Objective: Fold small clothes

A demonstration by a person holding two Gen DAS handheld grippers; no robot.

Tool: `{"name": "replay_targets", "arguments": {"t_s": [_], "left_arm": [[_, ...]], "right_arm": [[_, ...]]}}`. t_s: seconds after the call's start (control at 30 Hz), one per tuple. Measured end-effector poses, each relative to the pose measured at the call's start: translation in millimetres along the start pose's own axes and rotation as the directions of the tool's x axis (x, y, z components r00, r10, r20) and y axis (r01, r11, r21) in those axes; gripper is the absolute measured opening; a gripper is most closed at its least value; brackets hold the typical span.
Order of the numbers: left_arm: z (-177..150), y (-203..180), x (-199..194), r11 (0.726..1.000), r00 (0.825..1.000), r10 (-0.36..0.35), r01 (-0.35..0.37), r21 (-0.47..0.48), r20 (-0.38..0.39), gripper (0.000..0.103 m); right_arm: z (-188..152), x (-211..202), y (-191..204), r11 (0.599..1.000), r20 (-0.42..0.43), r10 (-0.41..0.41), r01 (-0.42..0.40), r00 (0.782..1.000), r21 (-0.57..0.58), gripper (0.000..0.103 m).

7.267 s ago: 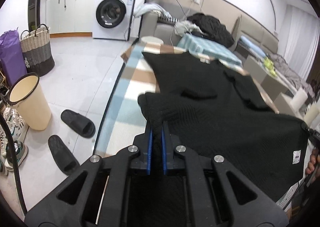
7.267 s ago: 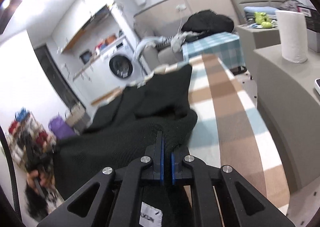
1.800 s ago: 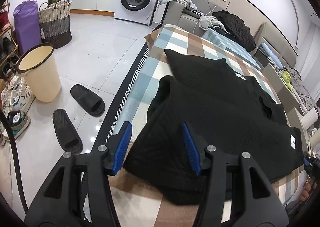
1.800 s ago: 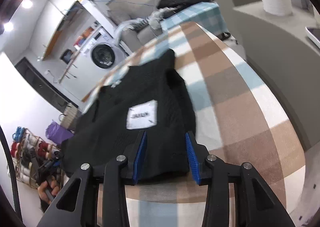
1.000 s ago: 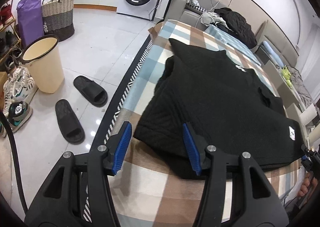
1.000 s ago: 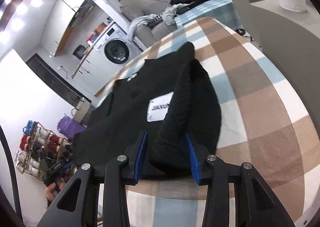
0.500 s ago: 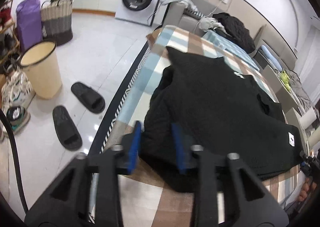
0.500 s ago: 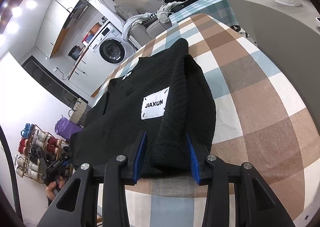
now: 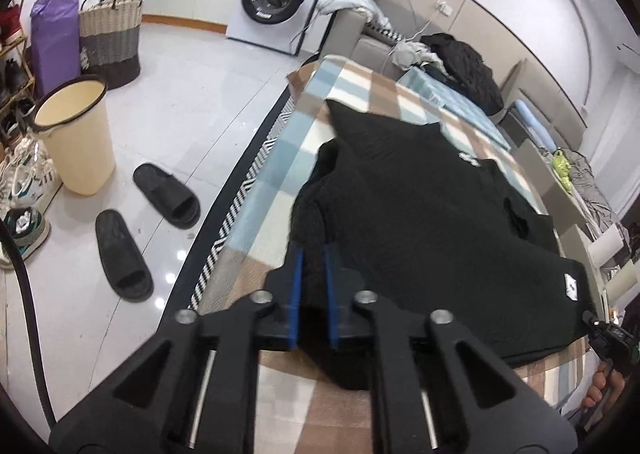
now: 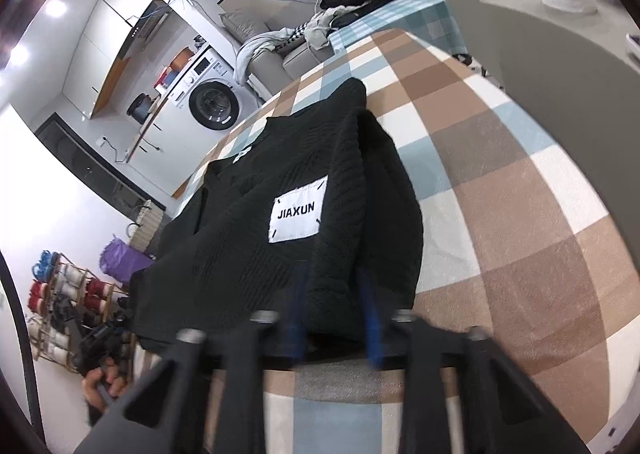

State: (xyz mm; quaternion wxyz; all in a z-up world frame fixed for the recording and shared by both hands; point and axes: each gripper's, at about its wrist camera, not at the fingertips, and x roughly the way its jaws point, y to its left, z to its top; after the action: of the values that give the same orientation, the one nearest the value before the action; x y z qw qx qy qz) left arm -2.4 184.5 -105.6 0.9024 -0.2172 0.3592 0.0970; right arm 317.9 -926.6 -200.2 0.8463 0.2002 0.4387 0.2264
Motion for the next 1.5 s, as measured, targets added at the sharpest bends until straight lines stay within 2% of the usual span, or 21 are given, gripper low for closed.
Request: {"name": "replay_targets", "arguments": {"t_s": [0.17, 0.27, 0.43, 0.57, 0.77, 0.87, 0.97, 1.0, 1.03, 1.13, 1.2, 1.27, 1.37, 1.5], "left_arm": [[16.3, -12.7, -17.7, 0.999, 0.997, -0.027, 0.026, 0.019, 0.066, 0.005], [31.4, -20.3, -24.6, 0.999, 0.994, -0.040, 0.037, 0.033, 0.101, 0.005], [67.8, -30.1, -15.6, 0.998, 0.988, -0.048, 0.042, 0.046, 0.145, 0.005], [103.9, -38.5, 5.8, 0.998, 0.985, -0.055, 0.047, 0.052, 0.164, 0.005], [164.8, -46.0, 58.7, 0.998, 0.985, -0.063, 0.061, 0.015, 0.159, 0.005], [185.1, -49.3, 90.2, 0.998, 0.989, -0.061, 0.061, 0.005, 0.133, 0.006], [200.5, -46.5, 123.0, 1.000, 0.996, 0.007, -0.005, -0.019, 0.094, 0.011], [203.9, -44.4, 131.5, 1.000, 0.997, 0.012, -0.010, -0.027, 0.072, 0.015], [205.1, -41.4, 137.6, 0.999, 0.998, 0.012, -0.010, -0.034, 0.056, 0.022], [199.9, -37.1, 140.4, 1.000, 0.998, 0.016, -0.015, -0.026, 0.057, 0.033], [193.2, -36.5, 139.5, 1.000, 0.998, 0.012, -0.012, -0.006, 0.060, 0.043], [186.1, -36.4, 144.2, 1.000, 0.999, 0.021, -0.021, 0.007, 0.047, 0.053], [175.2, -37.2, 152.4, 0.999, 1.000, 0.023, -0.023, 0.030, 0.001, 0.053], [163.3, -40.5, 167.7, 0.998, 0.998, 0.031, -0.028, 0.048, -0.052, 0.053]], "right_arm": [[10.9, -11.6, 2.5, 0.997, 0.055, 0.076, -0.077, 0.996, 0.014, 0.007], [27.9, -19.5, 8.3, 0.990, 0.106, 0.135, -0.140, 0.985, 0.033, 0.006], [67.0, -18.4, 21.3, 0.984, 0.194, 0.158, -0.170, 0.968, 0.050, 0.006], [105.9, 2.2, 29.3, 0.984, 0.231, 0.130, -0.153, 0.964, 0.085, 0.006], [164.0, 50.3, 28.0, 0.975, 0.264, 0.078, -0.128, 0.961, 0.179, 0.006], [190.2, 84.9, 20.8, 0.969, 0.231, 0.014, -0.070, 0.973, 0.238, 0.007], [207.6, 118.3, 7.7, 0.955, 0.156, -0.078, 0.028, 0.985, 0.295, 0.017], [209.6, 122.2, 4.4, 0.952, 0.146, -0.095, 0.047, 0.985, 0.302, 0.025], [210.8, 126.1, 1.4, 0.950, 0.132, -0.117, 0.072, 0.984, 0.304, 0.028], [206.7, 121.6, -1.1, 0.958, 0.131, -0.133, 0.093, 0.982, 0.270, 0.033], [201.6, 115.2, 1.2, 0.965, 0.131, -0.160, 0.128, 0.978, 0.228, 0.043], [197.7, 113.4, 1.6, 0.971, 0.116, -0.166, 0.142, 0.979, 0.192, 0.046], [192.3, 116.8, 1.4, 0.972, 0.083, -0.193, 0.179, 0.978, 0.153, 0.056], [188.4, 134.6, 7.9, 0.980, 0.037, -0.176, 0.172, 0.984, 0.100, 0.056]]}}
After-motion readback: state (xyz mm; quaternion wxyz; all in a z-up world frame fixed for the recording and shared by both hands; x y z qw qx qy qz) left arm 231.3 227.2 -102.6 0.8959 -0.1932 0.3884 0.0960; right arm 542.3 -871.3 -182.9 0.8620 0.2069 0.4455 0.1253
